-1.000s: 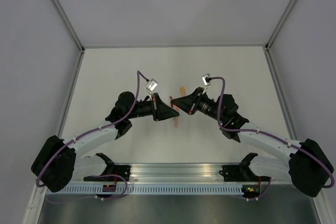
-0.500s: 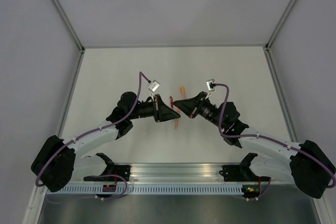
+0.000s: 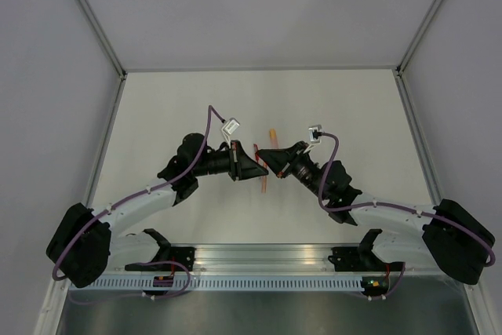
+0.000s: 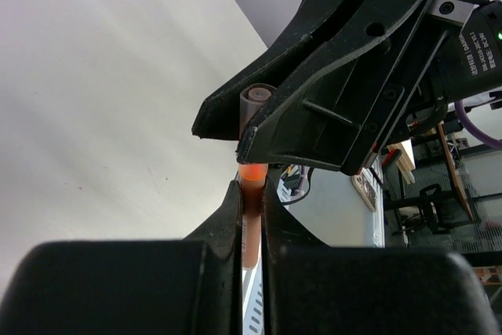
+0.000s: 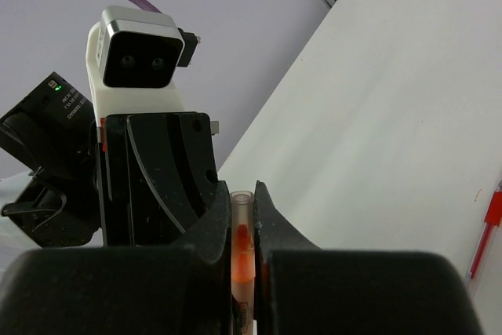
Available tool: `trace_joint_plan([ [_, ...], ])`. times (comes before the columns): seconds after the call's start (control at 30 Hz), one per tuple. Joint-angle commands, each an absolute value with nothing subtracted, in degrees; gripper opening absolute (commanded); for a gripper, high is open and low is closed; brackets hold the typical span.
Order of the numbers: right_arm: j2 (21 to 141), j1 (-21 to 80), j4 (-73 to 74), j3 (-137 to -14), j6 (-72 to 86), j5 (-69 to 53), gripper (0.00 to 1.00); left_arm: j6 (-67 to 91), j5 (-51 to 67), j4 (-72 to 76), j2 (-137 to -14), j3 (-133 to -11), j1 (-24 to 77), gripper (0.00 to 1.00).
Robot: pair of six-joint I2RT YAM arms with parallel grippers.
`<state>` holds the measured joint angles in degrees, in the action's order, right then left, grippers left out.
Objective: Insert the pens into the pen caps
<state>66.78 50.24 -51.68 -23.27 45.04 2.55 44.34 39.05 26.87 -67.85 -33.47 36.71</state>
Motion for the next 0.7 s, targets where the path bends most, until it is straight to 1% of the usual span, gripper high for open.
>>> trace_joint_plan([
  [0.0, 68.8, 56.4, -50.4, -21.0, 46.9, -9.8, 0.00, 46.4, 24.6, 35.0, -66.5, -41.7, 33.2, 0.02],
  [0.2, 67.7, 57.6, -48.4, -21.3, 46.5, -9.4, 0.00, 48.3, 28.1, 35.1, -65.3, -41.7, 28.3, 0.02],
  [0.3, 67.3, 57.6, -48.3, -21.4, 46.5, -9.3, 0.00, 47.9, 29.9, 34.5, -64.6, -41.6, 27.6, 0.02],
  [0.43, 68.3, 57.7, -45.5, -25.3, 45.6, -7.9, 0.00, 48.3, 32.8, 34.1, -64.4, -41.1, 27.7, 0.02],
  [0.5, 68.6, 57.6, -43.8, -27.7, 44.7, -6.2, 0.00, 48.6, 36.0, 34.7, -64.3, -40.9, 27.7, 0.02],
  [0.57, 68.3, 57.3, -38.0, -32.1, 43.2, -3.4, 0.00, 48.5, 39.4, 34.8, -64.2, -41.0, 27.6, 0.02],
  [0.67, 67.8, 54.6, -31.3, -37.9, 41.3, -0.4, 0.00, 46.1, 41.6, 31.3, -63.2, -41.0, 27.7, 0.33],
])
